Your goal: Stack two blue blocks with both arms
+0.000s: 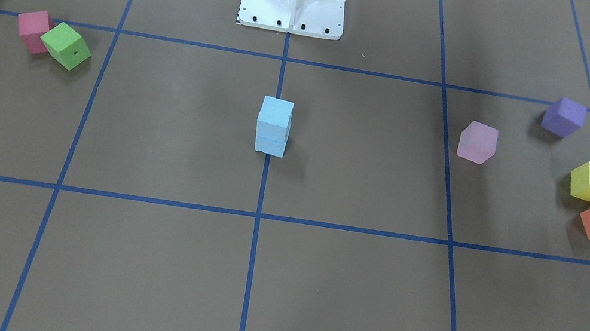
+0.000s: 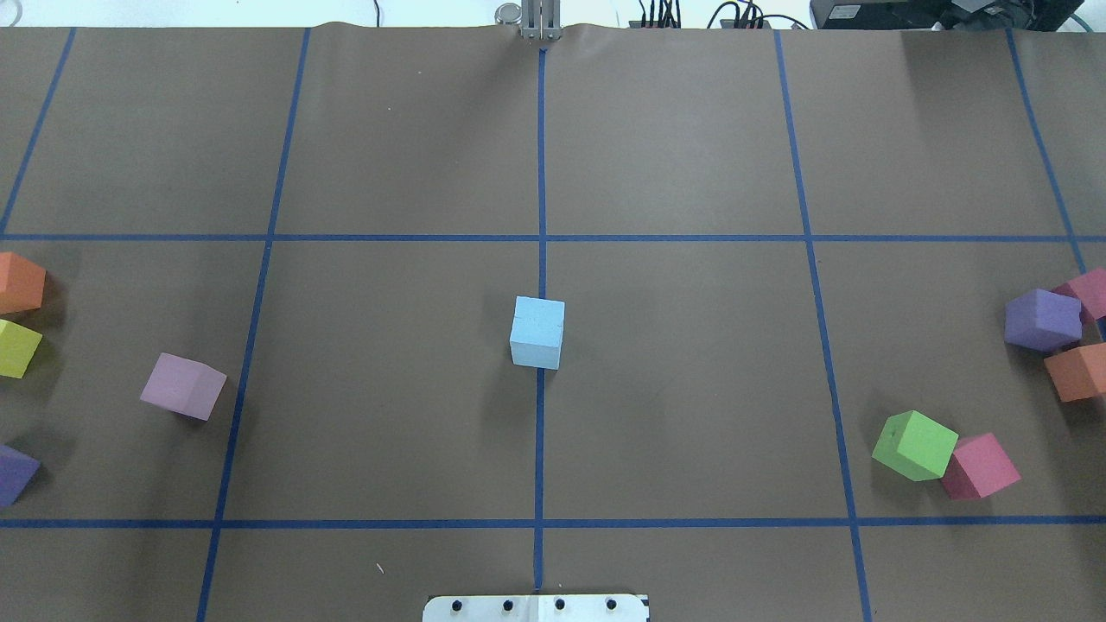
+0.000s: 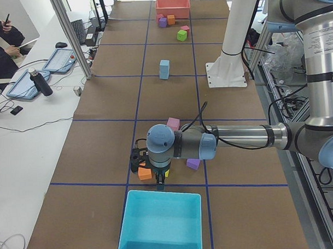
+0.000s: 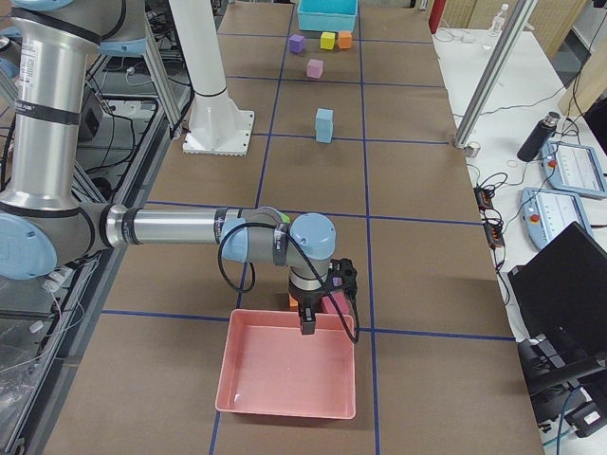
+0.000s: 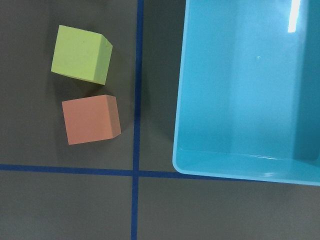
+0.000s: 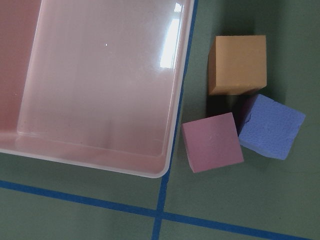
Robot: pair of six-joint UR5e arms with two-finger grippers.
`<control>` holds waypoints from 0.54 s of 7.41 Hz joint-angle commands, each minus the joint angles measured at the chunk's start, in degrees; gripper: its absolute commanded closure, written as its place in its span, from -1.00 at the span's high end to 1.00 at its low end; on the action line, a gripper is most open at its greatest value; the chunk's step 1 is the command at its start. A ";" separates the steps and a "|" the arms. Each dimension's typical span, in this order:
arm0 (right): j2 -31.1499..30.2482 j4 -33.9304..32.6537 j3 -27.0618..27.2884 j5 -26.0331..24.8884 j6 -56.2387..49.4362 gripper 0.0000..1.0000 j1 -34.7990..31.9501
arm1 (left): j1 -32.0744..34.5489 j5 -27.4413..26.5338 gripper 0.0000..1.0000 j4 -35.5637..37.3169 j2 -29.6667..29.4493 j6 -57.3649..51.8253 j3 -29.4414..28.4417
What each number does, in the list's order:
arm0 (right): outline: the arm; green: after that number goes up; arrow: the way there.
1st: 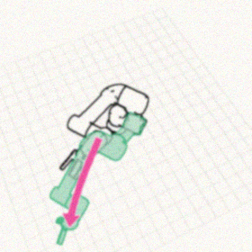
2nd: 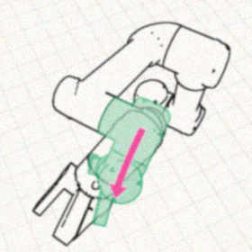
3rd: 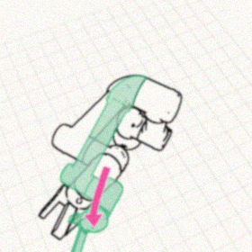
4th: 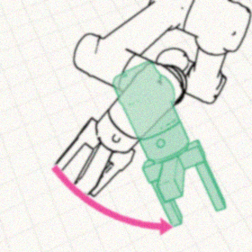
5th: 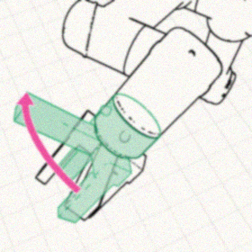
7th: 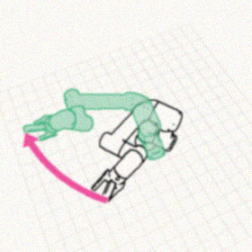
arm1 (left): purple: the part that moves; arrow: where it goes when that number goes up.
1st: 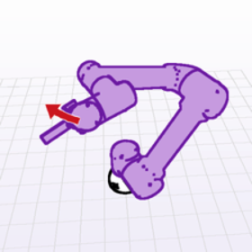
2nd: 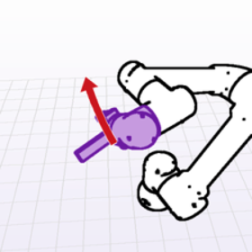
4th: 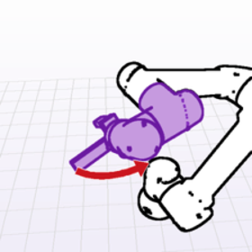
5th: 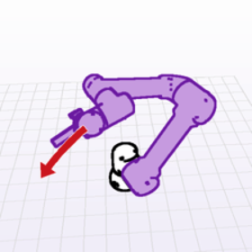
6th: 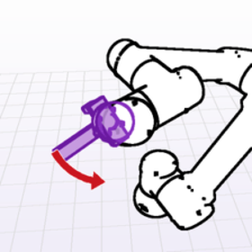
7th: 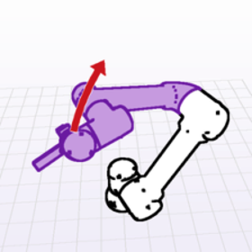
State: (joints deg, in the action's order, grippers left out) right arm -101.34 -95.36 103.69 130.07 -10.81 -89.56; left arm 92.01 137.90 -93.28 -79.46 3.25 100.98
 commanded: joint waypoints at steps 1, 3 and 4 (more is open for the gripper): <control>0.00 0.00 0.02 0.00 0.00 1.00 0.00 | 0.01 -0.09 0.96 0.03 0.01 0.00 -0.08; 0.00 0.00 0.02 0.00 0.00 1.00 0.00 | 0.01 0.00 0.96 -0.05 0.44 0.00 0.01; 0.00 0.00 0.02 0.00 0.00 1.00 0.00 | 0.09 0.00 0.96 -0.06 1.06 0.00 0.18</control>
State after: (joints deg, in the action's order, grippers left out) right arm -101.34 -95.36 103.71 130.08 -10.81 -89.56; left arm 92.05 137.89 -93.31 -79.02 3.25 101.02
